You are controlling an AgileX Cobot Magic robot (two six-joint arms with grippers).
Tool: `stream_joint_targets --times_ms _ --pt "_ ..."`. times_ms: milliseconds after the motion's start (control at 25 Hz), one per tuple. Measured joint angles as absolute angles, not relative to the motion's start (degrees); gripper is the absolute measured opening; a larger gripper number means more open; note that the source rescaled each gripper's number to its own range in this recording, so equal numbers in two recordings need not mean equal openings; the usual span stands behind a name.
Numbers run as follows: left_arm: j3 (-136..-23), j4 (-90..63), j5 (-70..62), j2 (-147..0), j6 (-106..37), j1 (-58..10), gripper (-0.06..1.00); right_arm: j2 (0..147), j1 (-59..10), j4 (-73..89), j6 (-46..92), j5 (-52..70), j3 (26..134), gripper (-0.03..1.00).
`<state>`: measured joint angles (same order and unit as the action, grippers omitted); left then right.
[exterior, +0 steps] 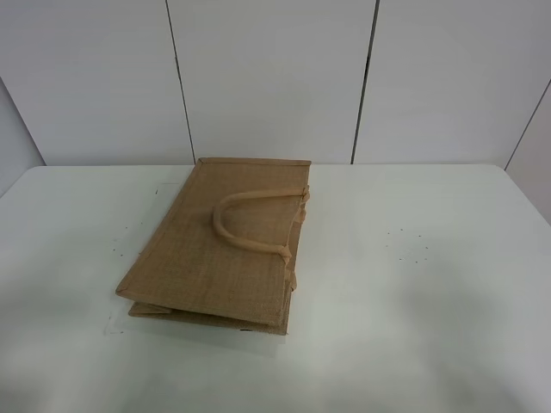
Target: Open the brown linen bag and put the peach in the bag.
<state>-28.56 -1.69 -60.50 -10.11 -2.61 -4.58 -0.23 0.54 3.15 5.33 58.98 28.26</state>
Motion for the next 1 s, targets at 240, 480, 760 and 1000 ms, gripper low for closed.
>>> stream_joint_targets --times_ms 240,480,760,1000 --pt "-28.51 -1.69 -60.44 -10.11 -2.61 -1.33 0.98 -0.23 0.54 3.21 5.33 58.98 28.26 1.00" --pt "-28.51 -1.69 -60.44 -10.11 -2.66 0.44 0.98 -0.23 0.54 3.21 5.33 58.98 28.26 1.00" --pt "-28.51 -1.69 -60.40 -7.75 -2.60 0.44 0.98 -0.23 0.54 3.21 5.33 58.98 28.26 1.00" --pt "-28.51 -1.74 -60.40 -0.20 -2.60 0.44 0.98 -0.23 0.54 3.21 5.33 58.98 28.26 1.00"
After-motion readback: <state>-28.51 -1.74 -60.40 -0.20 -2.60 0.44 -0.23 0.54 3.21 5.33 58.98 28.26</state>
